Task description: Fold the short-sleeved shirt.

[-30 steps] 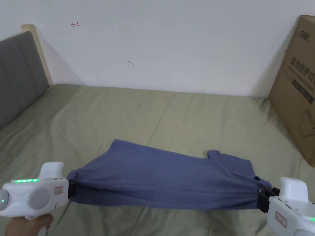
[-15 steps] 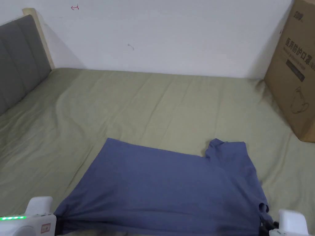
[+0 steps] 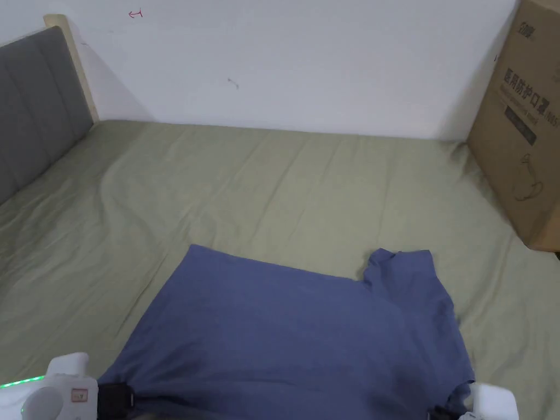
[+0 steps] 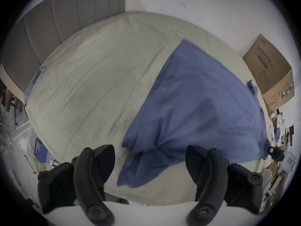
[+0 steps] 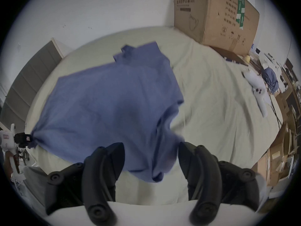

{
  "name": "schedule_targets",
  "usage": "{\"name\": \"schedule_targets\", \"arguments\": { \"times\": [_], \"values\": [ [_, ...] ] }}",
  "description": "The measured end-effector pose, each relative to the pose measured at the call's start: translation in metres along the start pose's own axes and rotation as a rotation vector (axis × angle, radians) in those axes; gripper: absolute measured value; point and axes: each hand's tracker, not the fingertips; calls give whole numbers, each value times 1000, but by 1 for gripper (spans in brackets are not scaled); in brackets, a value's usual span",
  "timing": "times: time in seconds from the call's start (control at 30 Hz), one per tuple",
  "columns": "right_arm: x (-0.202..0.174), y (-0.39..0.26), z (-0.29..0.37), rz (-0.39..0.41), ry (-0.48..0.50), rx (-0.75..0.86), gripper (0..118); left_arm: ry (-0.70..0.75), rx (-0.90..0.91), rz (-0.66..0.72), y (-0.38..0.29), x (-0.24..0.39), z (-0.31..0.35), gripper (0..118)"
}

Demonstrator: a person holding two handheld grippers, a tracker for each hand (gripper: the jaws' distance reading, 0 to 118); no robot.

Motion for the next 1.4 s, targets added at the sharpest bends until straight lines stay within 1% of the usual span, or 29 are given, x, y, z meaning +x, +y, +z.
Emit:
{"name": "schedule_targets", "arguments": {
  "times": [0.07, 0.23, 0.3, 0.4, 0.47, 0.53, 0.57, 0.6, 0.63, 0.67, 0.7, 0.73, 0.77, 0.93, 1.03, 1.17, 1.2, 1.33, 1.4],
  "values": [
    [-4, 15, 20, 6, 6, 99, 76, -55, 87, -8, 12, 10, 18, 92],
    [-18, 63, 78, 39, 8, 362, 76, -109, 321, -101, 47, 53, 77, 92],
    [-24, 78, 104, 54, 9, 477, 76, -132, 444, -142, 59, 73, 102, 91],
    [-34, 93, 132, 71, -17, 613, 76, -153, 579, -212, 69, 100, 130, 88],
    [-39, 99, 143, 77, -32, 682, 76, -161, 646, -220, 72, 115, 142, 86],
    [-45, 103, 151, 81, -56, 739, 76, -193, 712, -224, 74, 127, 148, 73],
    [-47, 105, 154, 86, -46, 748, 74, -205, 728, -231, 75, 134, 150, 65],
    [-50, 107, 157, 93, -42, 749, 68, -217, 750, -227, 73, 139, 151, 49],
    [-53, 107, 159, 91, -40, 763, 58, -241, 773, -223, 71, 144, 152, 29],
    [-55, 107, 161, 89, -41, 782, 41, -267, 789, -222, 72, 147, 150, 6],
    [-57, 109, 160, 90, -44, 791, 14, -267, 803, -212, 70, 152, 149, 0],
    [-58, 109, 160, 94, -47, 797, 1, -265, 815, -206, 68, 155, 148, 0],
    [-59, 110, 161, 100, -44, 801, 0, -277, 801, -219, 68, 157, 147, 0],
    [-60, 116, 156, 113, -42, 804, 0, -255, 758, -270, 80, 171, 134, 0],
    [-59, 122, 148, 111, -37, 796, 0, -243, 676, -288, 99, 175, 117, 0],
    [-59, 134, 133, 118, -37, 776, 0, -219, 521, -318, 146, 176, 73, 0],
    [-59, 138, 127, 120, -38, 771, 0, -191, 485, -318, 158, 178, 61, 0],
    [-57, 156, 102, 114, -42, 737, 0, -129, 317, -327, 209, 179, 0, 0],
    [-57, 165, 88, 110, -44, 719, 0, -114, 245, -338, 231, 178, -31, 2]
  ]
}}
